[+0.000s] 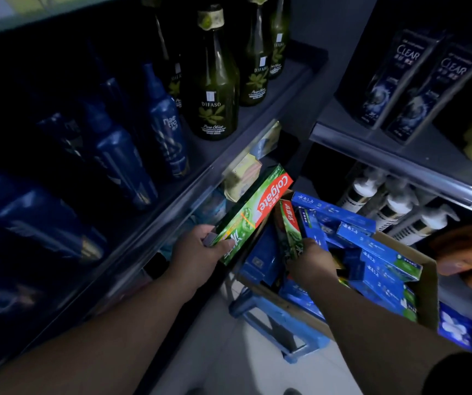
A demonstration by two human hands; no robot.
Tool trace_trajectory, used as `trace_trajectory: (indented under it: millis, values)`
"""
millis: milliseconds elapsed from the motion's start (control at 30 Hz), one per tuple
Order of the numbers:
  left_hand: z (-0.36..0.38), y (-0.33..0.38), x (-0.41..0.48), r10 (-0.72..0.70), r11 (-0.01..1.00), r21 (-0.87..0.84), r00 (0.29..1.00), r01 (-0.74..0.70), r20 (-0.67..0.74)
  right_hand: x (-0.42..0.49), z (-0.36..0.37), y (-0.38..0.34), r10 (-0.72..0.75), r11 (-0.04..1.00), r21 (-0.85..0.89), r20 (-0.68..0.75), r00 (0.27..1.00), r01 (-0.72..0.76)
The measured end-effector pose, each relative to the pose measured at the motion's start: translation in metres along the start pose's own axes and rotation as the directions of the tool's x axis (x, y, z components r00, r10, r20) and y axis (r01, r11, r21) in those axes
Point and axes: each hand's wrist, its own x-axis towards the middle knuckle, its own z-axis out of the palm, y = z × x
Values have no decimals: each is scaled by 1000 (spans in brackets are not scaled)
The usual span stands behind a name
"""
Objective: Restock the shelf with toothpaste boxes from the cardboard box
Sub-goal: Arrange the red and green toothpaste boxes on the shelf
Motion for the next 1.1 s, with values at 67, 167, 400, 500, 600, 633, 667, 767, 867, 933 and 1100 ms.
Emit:
trace_trajectory:
  millis: [67,167,400,500,600,633,667,767,867,933,1100]
  values:
    - [-2,2,-2,5,1000,8,1000,-5,10,2,-3,0,46,996,78,-21,999,-44]
    - [-4,11,-6,34,999,19,999,-34,11,0,-13,2,121,953,276,22,992,-122]
    - [5,59,-26,52,999,-9,998,-53,-21,-16,-64,2,1,720,687,139,990,-97]
    - [10,85,-43,89,996,14,993,-89,-71,-23,-101,3,-70,669,742,123,990,-45]
    - [16,117,-66,134,991,14,979,-134,-152,-29,-143,6,-117,570,821,118,986,-31]
    - [18,128,-75,153,988,15,975,-153,-164,-32,-156,7,-148,545,838,117,982,-18]
    - [20,139,-83,171,985,19,970,-170,-173,-34,-168,9,-177,523,852,116,977,-6]
    - [22,170,-105,236,972,43,944,-233,-231,-41,-202,13,-250,428,904,101,963,17]
    - [21,199,-128,297,955,91,906,-283,-301,-51,-233,14,-351,343,938,78,933,51]
    - [17,216,-141,342,940,115,875,-322,-343,-63,-252,14,-436,311,946,53,898,95]
    - [-7,256,-180,435,900,193,785,-390,-442,-85,-291,-2,-588,238,947,-34,808,213]
